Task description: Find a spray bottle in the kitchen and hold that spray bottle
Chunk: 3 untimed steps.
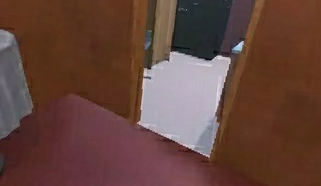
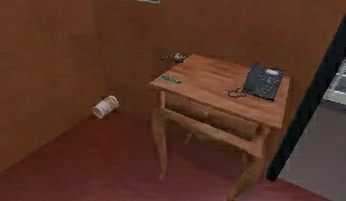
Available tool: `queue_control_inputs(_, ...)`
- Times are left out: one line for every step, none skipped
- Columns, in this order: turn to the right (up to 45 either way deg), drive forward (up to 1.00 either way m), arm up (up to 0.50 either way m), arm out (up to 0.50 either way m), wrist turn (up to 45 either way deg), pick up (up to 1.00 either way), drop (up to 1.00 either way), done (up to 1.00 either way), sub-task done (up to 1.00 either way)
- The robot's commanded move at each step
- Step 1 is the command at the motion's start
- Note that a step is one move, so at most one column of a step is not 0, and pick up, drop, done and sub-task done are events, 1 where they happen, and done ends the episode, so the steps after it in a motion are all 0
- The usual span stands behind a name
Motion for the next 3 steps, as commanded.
queue_control_inputs(0.0,1.0,0.0,0.0,0.0,0.0,0.0,0.0,0.0)
queue_control_inputs(3.0,0.0,0.0,0.0,0.0,0.0,0.0,0.0,0.0)
queue_control_inputs(0.0,0.55,0.0,0.0,0.0,0.0,0.0,0.0,0.0)
